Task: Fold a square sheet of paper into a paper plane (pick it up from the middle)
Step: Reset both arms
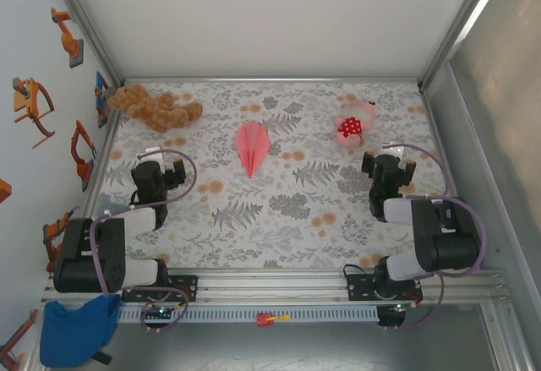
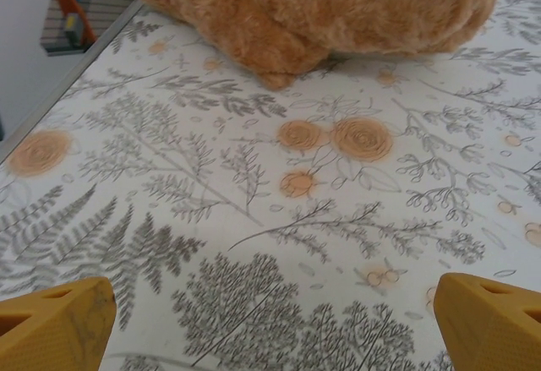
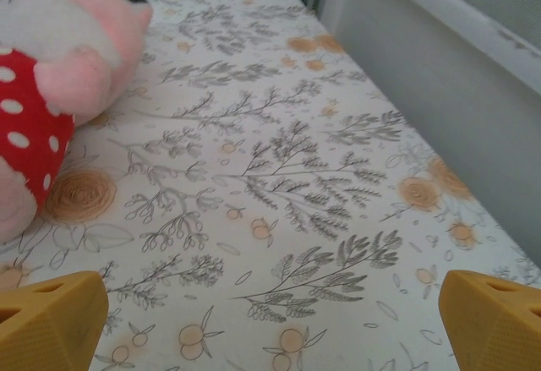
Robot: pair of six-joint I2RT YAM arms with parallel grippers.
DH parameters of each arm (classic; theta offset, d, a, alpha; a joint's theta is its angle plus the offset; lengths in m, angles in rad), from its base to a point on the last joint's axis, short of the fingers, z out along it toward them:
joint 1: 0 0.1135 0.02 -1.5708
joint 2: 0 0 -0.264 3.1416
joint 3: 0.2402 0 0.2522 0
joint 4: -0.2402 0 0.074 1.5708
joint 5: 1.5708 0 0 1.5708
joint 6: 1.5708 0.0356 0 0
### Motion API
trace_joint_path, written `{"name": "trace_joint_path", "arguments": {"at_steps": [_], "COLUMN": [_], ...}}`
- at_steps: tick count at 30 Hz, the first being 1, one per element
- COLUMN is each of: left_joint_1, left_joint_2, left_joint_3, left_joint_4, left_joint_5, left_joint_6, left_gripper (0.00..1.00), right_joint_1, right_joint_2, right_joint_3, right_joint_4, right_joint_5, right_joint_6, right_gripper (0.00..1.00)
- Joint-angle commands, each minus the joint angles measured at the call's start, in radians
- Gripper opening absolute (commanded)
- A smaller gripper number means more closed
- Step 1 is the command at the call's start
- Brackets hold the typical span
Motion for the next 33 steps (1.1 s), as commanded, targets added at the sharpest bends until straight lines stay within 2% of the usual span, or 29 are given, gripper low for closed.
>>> {"name": "trace_joint_path", "arguments": {"at_steps": [1,4,8,10,33], "left_joint_1": [0.025,0.035,0.037,0.026,0.026], "left_joint_2": [0.091,0.195,0.184,0.192,0.19], "left_joint_3": [0.032,0.029,0.049,0.085,0.09], "left_joint_4": [0.173,0.283,0.225,0.163,0.152], "left_joint_5": [0.113,0.12,0.114,0.02,0.018], "left_joint_6": [0.038,0.031,0.026,0.009,0.009], "left_gripper": [0.96,0.96,0.96,0.96,0.96], "right_joint_1": [-0.039,-0.05,-0.057,-0.059,-0.066], "right_joint_2": [0.011,0.065,0.074,0.072,0.072], "right_joint_3": [-0.009,-0.014,-0.012,0.001,0.002], "right_joint_4": [0.113,0.172,0.179,0.146,0.143], "right_joint_5": [-0.141,-0.181,-0.185,-0.174,-0.184], "right_joint_6": [-0.01,-0.013,-0.007,0.005,0.007], "right_gripper": [0.99,0.99,0.99,0.98,0.99]}}
